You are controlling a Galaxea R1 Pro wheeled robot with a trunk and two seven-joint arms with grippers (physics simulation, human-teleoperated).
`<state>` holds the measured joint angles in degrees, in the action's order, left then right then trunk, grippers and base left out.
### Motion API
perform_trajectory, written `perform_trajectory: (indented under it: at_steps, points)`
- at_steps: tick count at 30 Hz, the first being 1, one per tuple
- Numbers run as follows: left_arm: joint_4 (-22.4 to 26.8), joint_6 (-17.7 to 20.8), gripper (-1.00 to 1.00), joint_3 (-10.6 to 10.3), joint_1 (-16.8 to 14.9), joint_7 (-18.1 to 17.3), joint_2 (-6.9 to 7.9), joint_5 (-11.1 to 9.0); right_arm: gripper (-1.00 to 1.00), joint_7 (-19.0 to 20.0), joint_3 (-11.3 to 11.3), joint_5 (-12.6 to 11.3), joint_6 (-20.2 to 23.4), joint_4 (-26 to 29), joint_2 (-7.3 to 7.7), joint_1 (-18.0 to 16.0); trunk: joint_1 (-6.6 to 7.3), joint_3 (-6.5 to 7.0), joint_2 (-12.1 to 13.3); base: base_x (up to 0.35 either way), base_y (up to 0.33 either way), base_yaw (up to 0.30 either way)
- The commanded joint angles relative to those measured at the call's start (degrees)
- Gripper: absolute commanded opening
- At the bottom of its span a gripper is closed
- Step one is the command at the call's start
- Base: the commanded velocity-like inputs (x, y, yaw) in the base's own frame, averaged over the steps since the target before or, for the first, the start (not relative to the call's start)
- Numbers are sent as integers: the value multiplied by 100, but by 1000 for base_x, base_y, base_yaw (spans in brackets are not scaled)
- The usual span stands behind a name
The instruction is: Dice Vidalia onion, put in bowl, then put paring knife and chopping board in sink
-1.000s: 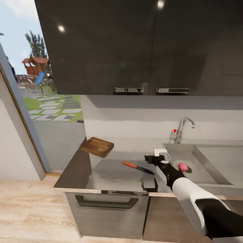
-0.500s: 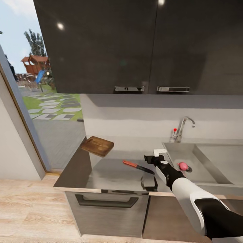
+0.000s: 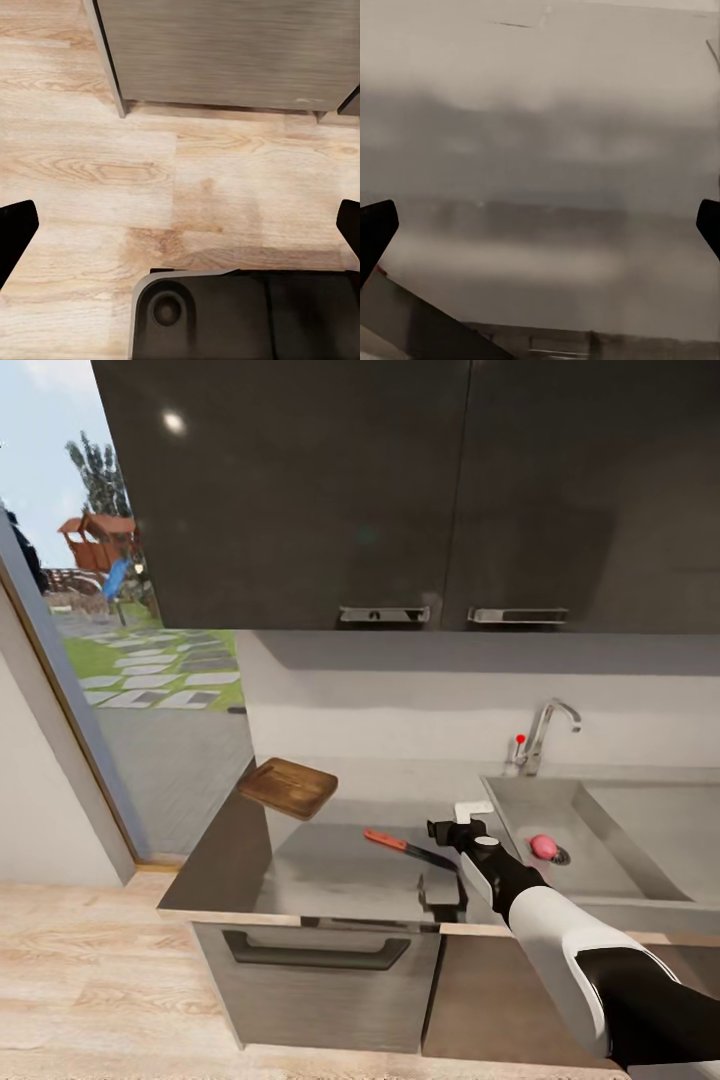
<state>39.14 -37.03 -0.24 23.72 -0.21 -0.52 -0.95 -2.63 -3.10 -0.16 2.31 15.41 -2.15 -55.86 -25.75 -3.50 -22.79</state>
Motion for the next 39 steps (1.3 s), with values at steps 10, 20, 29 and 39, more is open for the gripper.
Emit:
perform_trajectory:
  at_steps: [10, 20, 29, 39]
  points:
    - [8, -6, 100, -2, 1, 1, 0, -10, 100, -27, -33, -2, 26, 5, 4, -4, -4, -102, -13, 0, 0, 0]
    - [6, -6, 100, -2, 1, -3, 0, -10, 100, -27, -33, -2, 25, 5, 4, -4, -4, -191, -13, 58, 0, 0]
    - [6, -8, 100, -10, 1, -5, 0, -10, 100, -27, -33, -2, 24, 5, -2, -4, -4, -272, -13, 8, 0, 0]
    - [5, -7, 100, -4, 1, -5, 0, -10, 100, -27, -33, -2, 24, 5, -5, -4, -4, -362, -13, 9, 67, 0]
